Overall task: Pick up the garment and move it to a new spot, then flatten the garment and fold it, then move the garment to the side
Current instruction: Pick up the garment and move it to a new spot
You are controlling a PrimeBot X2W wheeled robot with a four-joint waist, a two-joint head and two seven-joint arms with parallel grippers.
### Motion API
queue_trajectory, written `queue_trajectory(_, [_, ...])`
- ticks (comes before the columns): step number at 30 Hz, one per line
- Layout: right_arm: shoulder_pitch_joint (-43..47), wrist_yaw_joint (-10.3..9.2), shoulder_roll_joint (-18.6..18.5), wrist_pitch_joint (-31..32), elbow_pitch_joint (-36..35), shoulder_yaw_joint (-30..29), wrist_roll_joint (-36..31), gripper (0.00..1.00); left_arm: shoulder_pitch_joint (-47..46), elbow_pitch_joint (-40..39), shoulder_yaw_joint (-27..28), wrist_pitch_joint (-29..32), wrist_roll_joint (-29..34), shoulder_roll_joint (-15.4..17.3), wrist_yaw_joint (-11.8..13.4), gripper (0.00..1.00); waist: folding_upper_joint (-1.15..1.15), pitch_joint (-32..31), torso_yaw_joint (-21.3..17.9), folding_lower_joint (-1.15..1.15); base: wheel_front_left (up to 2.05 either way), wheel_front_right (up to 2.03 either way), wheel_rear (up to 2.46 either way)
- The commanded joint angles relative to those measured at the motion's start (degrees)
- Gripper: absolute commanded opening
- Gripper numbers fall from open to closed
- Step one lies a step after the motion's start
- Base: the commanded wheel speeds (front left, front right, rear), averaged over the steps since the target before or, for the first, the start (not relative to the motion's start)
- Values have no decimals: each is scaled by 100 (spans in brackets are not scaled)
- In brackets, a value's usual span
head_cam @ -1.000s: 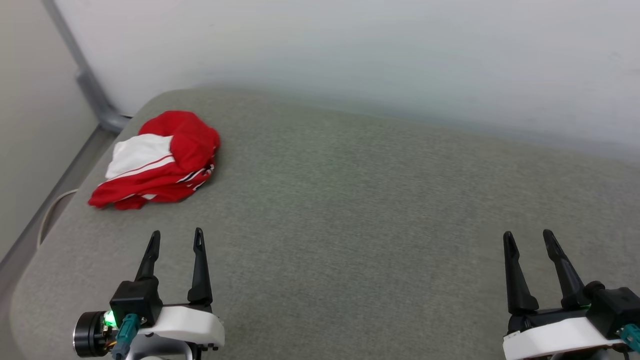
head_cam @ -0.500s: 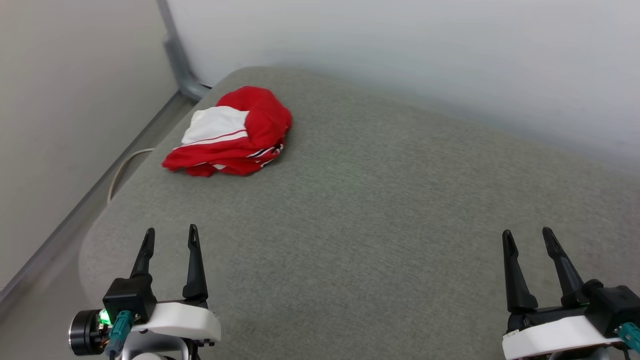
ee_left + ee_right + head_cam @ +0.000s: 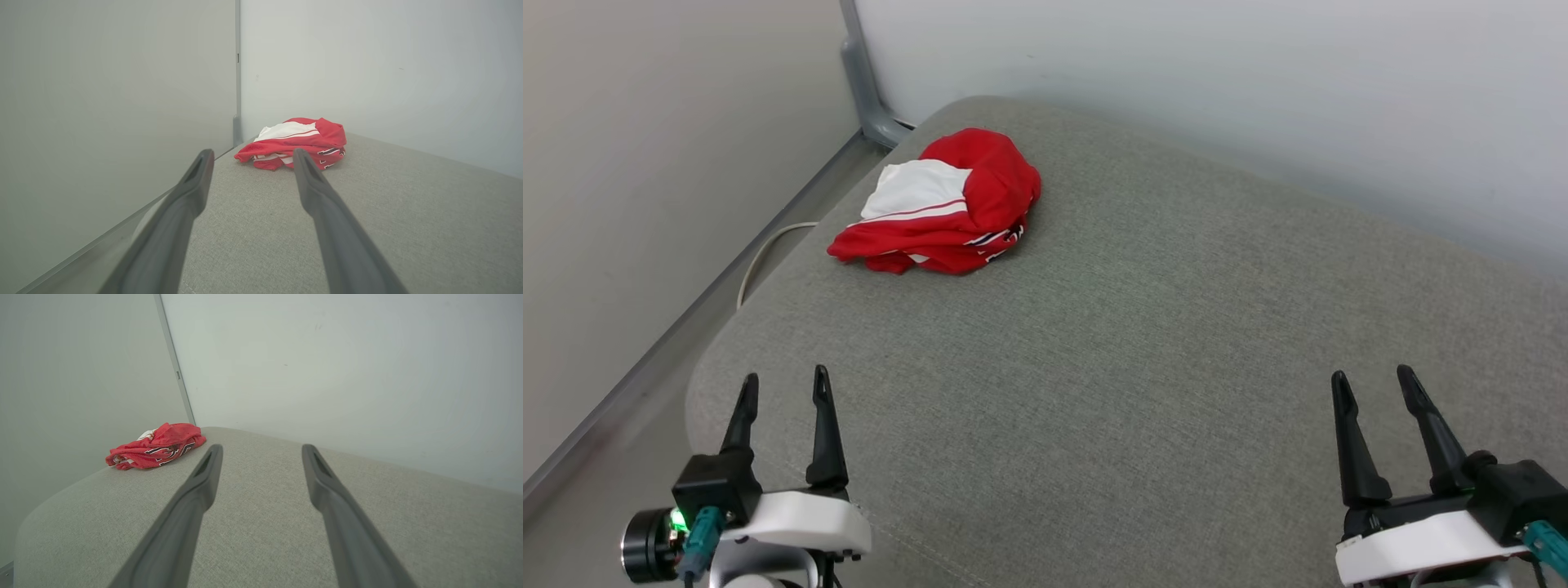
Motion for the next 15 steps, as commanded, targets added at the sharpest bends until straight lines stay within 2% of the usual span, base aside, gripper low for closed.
queue_trajectory(1, [-92,-4,8,-12,-26,-22,-17,100,-138,-44,33,-16,-8,-7,-59,100,0,48,-50,0,0,0,0])
queue_trajectory(7, [-266,-4,8,-12,-164,-45,-249,100,-891,8,467,-16,-82,174,-472,100,0,437,-260,0,0,0,0])
queue_trajectory(15, [-679,-4,7,-12,-493,-34,-657,100,-2422,182,1132,-16,-190,775,-770,100,0,1276,-675,0,0,0,0])
